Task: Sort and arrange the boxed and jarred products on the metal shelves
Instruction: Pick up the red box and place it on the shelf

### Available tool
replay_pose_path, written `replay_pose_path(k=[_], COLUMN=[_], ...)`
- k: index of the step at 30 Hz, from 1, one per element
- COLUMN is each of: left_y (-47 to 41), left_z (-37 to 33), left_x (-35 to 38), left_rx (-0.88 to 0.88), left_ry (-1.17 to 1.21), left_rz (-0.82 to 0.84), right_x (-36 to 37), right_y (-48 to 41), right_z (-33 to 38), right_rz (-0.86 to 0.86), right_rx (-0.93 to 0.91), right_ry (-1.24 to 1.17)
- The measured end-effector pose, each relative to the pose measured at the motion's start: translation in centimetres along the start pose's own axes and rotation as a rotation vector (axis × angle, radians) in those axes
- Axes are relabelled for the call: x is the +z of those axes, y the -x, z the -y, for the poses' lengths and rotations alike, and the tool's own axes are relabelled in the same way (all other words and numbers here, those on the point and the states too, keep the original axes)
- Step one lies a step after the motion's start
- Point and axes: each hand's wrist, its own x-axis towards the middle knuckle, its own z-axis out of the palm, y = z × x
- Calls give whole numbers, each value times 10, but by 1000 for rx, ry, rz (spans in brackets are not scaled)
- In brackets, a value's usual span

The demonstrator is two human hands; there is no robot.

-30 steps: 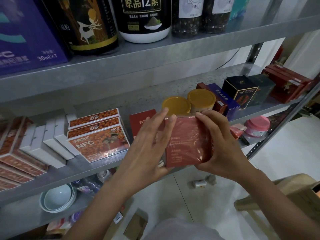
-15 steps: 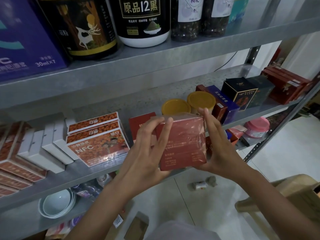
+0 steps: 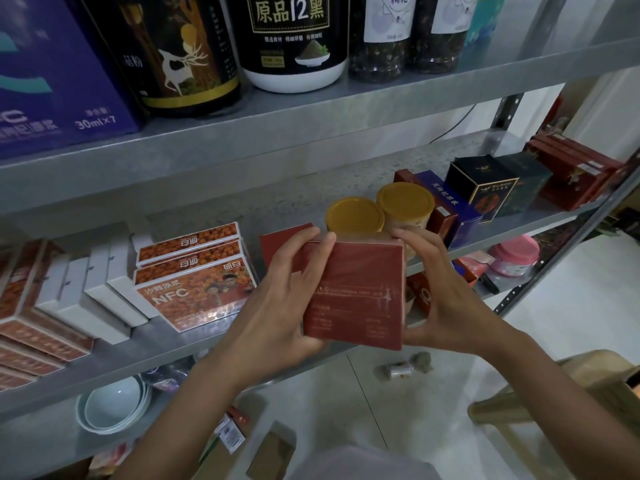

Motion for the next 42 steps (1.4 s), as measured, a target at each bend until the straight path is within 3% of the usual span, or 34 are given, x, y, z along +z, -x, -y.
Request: replay_pose_path(k=[6,12,18,21,25,27,30,32,37,42], left_y=[-2,-10,-10,-5,6,7,6,7,5,9], left_z=[3,-4,-5,-4,-5,-6,-5,-4,0,1], left_x=[5,12,12,13,16,14,15,15,8,-9], left_rx=[-68,67,84,109,140,163,196,199,74,-191], left_ry=[-33,-82,-19,-31,-73,-60,-41,-46,-30,509], left_rz=[-11,-9,-51,-61,-77,-92,-106,-98,9,107], right_x=[-1,0,3,-3,-15,-16,-6,2,13,12], right_y=[1,-5,-3,1,2,3,2,-2,-7,-14], right_z=[23,30,27,17,1,-7,-13,-10,-3,-2], right_rz=[-89,-84,-34,28,61,159,361,391,250,87], right_rx=[-38,-46,-63,2,401,539,579,564,521,478], right_ry=[134,268,274,79,-609,-801,-819,-792,-780,-687])
